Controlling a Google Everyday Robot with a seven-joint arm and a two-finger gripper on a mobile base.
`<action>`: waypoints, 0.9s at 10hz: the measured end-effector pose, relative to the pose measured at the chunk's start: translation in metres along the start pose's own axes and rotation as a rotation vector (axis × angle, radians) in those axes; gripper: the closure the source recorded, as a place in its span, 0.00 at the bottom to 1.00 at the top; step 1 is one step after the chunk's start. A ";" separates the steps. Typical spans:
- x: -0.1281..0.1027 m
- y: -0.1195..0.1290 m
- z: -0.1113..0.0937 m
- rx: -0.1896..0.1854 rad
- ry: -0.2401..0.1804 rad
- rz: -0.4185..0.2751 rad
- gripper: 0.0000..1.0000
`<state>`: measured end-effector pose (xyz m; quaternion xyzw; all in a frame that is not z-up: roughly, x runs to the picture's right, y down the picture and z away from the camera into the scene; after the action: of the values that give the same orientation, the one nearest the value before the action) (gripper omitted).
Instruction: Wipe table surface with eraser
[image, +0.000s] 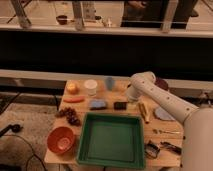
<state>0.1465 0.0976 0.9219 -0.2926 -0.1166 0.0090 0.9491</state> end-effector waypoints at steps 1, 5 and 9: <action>0.001 0.000 0.002 -0.009 -0.005 0.003 0.20; 0.005 0.000 0.007 -0.028 -0.018 0.007 0.27; 0.006 0.001 0.008 -0.035 -0.028 0.006 0.68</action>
<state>0.1506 0.1040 0.9291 -0.3093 -0.1291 0.0137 0.9421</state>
